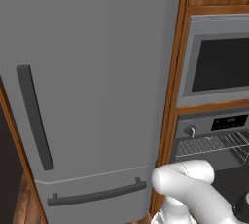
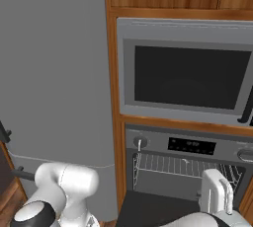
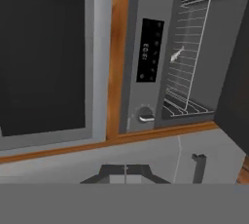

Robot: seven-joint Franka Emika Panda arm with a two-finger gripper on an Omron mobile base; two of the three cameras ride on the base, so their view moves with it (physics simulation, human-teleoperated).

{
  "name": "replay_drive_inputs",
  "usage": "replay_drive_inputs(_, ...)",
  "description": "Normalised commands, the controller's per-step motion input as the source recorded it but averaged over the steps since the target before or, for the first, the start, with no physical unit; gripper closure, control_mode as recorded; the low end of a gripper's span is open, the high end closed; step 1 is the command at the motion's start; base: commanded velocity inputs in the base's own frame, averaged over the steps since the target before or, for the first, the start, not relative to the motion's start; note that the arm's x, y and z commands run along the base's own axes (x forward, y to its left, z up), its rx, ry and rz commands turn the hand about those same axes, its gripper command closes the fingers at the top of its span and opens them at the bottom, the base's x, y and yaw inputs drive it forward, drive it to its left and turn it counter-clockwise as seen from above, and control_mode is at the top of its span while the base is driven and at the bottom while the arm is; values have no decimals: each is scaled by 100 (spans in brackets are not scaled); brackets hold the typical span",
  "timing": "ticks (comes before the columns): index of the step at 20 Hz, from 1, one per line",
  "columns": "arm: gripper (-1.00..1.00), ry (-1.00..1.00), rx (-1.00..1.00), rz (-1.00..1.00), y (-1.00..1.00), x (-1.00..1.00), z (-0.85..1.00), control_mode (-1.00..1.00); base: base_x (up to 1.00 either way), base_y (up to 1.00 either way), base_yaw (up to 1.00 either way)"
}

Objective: Take the fish from the oven and place it on the plate on the counter.

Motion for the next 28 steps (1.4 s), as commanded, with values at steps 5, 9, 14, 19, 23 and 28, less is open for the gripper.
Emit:
replay_drive_inputs(5,100,-13,-2,0,35,31,-21,-100,0,0,0)
replay_drive_inputs(9,100,-6,0,-4,20,21,-10,-100,0,0,0)
replay_drive_inputs(14,100,-2,-13,-1,45,3,-2,-100,0,0,0)
replay_drive_inputs(19,100,-29,-27,0,27,0,0,-100,0,0,0)
replay_drive_inputs(23,100,-14,-39,0,13,2,0,-100,0,0,0)
replay_drive_inputs(28,100,-5,-43,0,0,5,0,-100,0,0,0)
